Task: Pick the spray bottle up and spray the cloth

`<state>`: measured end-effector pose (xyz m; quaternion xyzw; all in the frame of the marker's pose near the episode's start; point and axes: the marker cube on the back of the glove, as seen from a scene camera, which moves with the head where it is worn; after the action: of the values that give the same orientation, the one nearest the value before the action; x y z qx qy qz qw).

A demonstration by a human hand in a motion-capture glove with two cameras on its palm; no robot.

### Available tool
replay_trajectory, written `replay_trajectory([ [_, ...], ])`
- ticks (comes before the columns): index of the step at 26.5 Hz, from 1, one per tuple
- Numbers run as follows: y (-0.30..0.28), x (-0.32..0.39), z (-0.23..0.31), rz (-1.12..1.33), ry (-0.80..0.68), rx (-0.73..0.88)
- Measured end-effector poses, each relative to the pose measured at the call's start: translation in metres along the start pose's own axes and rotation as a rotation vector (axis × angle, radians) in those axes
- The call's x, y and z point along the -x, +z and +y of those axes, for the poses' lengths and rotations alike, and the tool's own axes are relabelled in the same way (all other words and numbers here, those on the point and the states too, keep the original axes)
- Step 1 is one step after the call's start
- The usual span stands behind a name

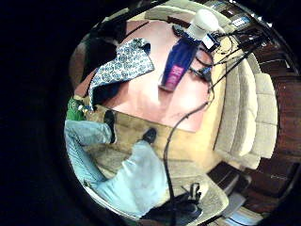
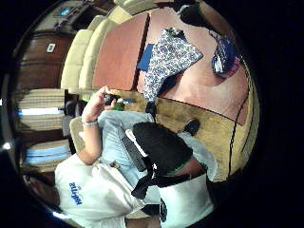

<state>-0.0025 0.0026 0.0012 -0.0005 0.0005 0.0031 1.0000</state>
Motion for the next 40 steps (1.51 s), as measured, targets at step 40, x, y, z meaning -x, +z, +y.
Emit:
replay_trajectory([
  [40,0.021,-0.065,0.054,-0.020,0.185,-0.007],
])
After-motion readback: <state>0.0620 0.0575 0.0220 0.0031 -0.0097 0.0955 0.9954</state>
